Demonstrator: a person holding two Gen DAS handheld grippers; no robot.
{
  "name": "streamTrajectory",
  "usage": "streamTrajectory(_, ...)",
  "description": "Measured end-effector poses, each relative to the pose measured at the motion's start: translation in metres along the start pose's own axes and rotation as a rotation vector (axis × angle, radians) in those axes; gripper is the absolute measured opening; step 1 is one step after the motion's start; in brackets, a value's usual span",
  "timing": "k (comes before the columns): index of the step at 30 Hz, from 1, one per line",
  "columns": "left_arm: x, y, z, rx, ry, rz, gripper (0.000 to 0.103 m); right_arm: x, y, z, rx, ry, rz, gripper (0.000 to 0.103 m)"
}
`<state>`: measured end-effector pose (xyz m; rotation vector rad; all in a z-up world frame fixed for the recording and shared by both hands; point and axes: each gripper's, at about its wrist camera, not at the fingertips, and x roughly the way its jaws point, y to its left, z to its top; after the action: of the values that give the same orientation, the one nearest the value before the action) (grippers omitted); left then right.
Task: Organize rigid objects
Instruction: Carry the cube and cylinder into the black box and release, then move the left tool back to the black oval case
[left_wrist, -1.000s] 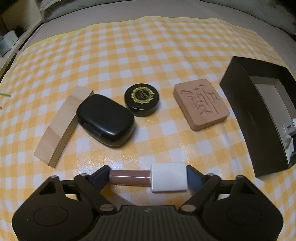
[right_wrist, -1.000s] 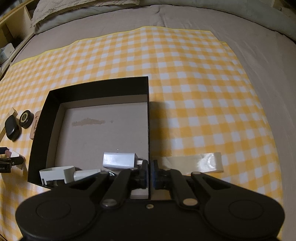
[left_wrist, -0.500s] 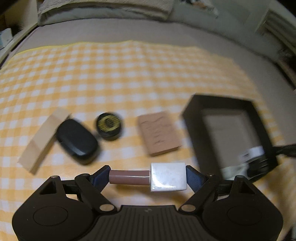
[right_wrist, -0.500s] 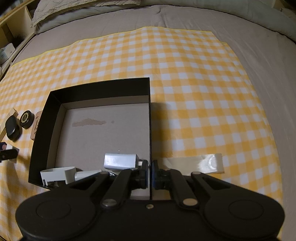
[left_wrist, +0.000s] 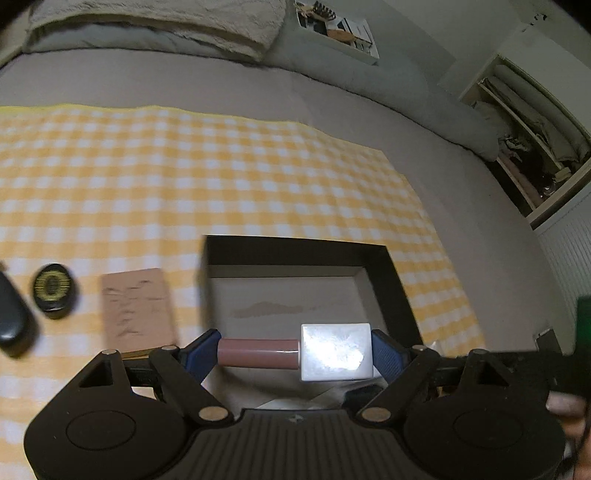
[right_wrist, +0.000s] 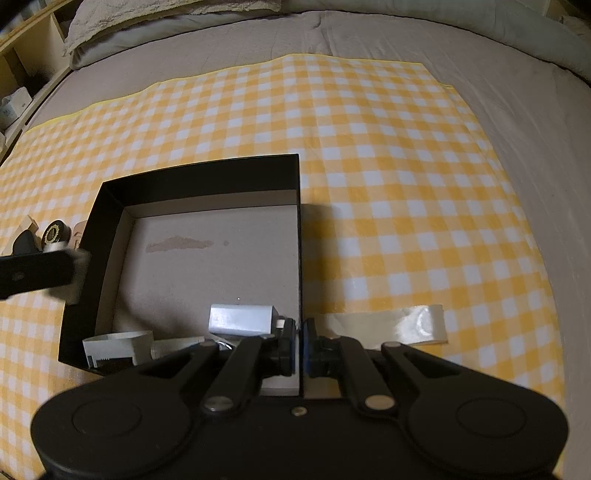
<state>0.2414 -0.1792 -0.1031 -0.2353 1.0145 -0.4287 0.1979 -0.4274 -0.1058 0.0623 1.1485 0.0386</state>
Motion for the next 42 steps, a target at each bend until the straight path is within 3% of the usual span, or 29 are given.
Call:
streamTrajectory(17,0.084,-0.036,-0.005,-0.101,0.025,-0.043,0.086,-0.009,-0.010,-0.008,0.004,-0.014,0.050,0.004)
streamTrajectory(21,0.096,-0.033,-0.009,-0.154,0.058,-0.057,0.093,-0.009,-0.009,-0.008,-0.003,-0.014,0.048,0.004)
streamTrajectory(33,0.078,-0.033,-0.011,-0.069,0.067,-0.006,0.103,-0.007,-0.008,-0.008,0.009,-0.006,0.050,0.004)
streamTrajectory(42,0.052,-0.046,-0.014,0.010,0.047,-0.010,0.103,-0.004,-0.010,-0.006,0.025,0.000,0.045,0.003)
